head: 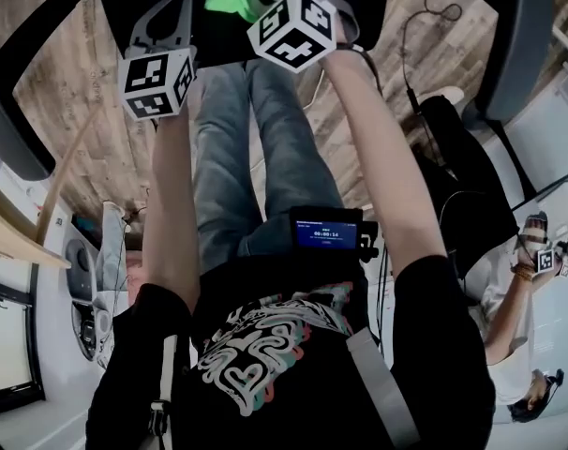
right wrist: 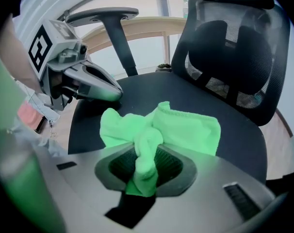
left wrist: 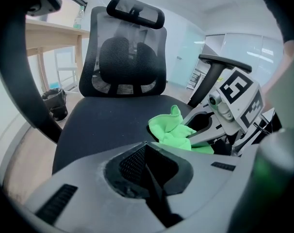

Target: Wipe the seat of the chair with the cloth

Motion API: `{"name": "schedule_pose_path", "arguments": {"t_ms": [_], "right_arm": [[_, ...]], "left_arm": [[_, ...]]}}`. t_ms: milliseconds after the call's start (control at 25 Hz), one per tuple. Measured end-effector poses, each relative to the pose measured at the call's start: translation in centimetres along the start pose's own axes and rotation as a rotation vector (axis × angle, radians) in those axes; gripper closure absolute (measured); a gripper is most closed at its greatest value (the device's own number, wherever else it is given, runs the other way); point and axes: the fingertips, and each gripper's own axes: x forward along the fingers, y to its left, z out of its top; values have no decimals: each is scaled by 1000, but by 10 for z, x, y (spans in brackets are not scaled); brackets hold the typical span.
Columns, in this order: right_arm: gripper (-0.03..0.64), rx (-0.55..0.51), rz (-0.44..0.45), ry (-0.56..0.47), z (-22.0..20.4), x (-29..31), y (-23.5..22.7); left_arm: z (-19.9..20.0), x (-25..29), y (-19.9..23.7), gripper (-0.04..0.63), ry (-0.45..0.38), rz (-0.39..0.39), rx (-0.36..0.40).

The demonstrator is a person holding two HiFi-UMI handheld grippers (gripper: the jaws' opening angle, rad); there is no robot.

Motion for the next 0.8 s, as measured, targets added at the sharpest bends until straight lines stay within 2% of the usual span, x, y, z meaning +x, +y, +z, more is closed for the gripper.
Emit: {"name": "schedule_pose_path", "arguments": {"t_ms": [360, 600, 800], "right_arm": [[514, -49, 40, -26, 28, 14, 18], [514, -84, 58, -46, 47, 22, 32], [514, -63, 52, -40, 50, 22, 30]], "left_arm": [[-2, -11, 13, 597, -17, 26, -34], [-5, -17, 20, 597, -18, 36, -26], [-1, -17, 24, 597, -25, 46, -37]]}}
